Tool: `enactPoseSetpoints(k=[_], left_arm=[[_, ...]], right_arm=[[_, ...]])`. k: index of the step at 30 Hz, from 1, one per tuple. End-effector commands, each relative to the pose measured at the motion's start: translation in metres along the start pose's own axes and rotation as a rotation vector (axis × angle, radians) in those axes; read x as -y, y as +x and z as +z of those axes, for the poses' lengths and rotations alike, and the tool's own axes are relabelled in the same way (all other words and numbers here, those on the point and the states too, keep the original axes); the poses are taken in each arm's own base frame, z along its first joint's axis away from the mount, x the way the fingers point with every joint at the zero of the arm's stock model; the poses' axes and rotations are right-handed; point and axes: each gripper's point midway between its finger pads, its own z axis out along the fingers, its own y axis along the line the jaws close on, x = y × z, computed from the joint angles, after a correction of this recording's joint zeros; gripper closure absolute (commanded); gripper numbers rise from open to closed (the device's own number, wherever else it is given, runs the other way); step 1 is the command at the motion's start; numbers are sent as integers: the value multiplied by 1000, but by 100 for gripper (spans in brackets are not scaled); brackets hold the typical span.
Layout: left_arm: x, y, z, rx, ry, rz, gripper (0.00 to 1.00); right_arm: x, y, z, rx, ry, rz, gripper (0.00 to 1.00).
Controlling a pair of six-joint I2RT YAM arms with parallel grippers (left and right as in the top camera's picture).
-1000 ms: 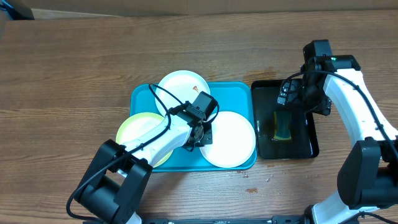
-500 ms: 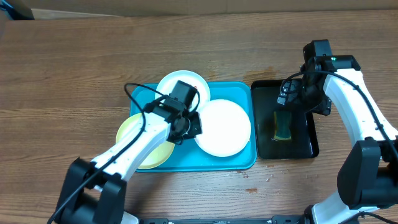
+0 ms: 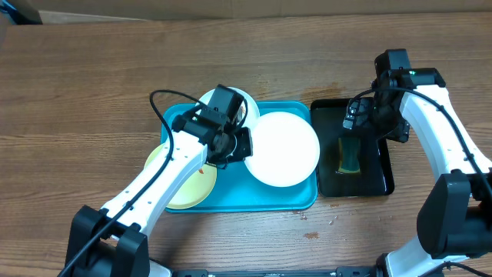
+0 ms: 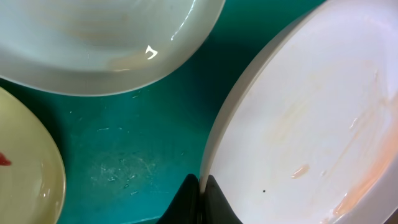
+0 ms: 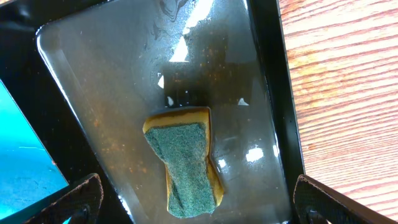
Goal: Clean dirty plates on tray and stack at the side
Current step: 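Lift the white plate off the teal tray with the left gripper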
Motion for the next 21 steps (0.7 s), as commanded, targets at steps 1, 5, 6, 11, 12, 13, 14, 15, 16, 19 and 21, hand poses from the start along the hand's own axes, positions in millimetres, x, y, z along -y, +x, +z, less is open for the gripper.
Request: enactPoseSetpoints(k=[1, 5, 6, 11, 12, 13, 14, 15, 16, 19, 21], left_arm=[[13, -14, -19, 56, 26, 38, 96], [15, -17, -21, 66, 32, 40, 96], [16, -18, -21, 68, 34, 41, 96], [20, -21, -22, 86, 39, 48, 96], [21, -23, -23, 90, 39, 50, 96], [23, -25, -24, 92, 40, 51, 96], [25, -26, -25, 93, 41, 53, 96], [28, -29, -27, 100, 42, 57, 96], [30, -31, -27, 105, 41, 62, 96], [39, -41, -27, 130, 25, 80, 96], [48, -46, -23, 139, 15, 98, 96]], right_arm=[[-1, -12, -15, 64, -9, -2, 0], [-21, -46, -20, 201, -100, -11, 0], [-22, -50, -21, 215, -105, -10, 0], [-10, -62, -25, 231, -167, 47, 0], [-2, -66, -27, 238, -182, 72, 0], [7, -70, -29, 244, -195, 99, 0], [20, -75, -32, 251, -209, 137, 0], [33, -79, -34, 259, -220, 173, 0], [47, -83, -36, 267, -227, 210, 0], [104, -89, -40, 298, -214, 351, 0], [136, -87, -41, 308, -201, 427, 0]])
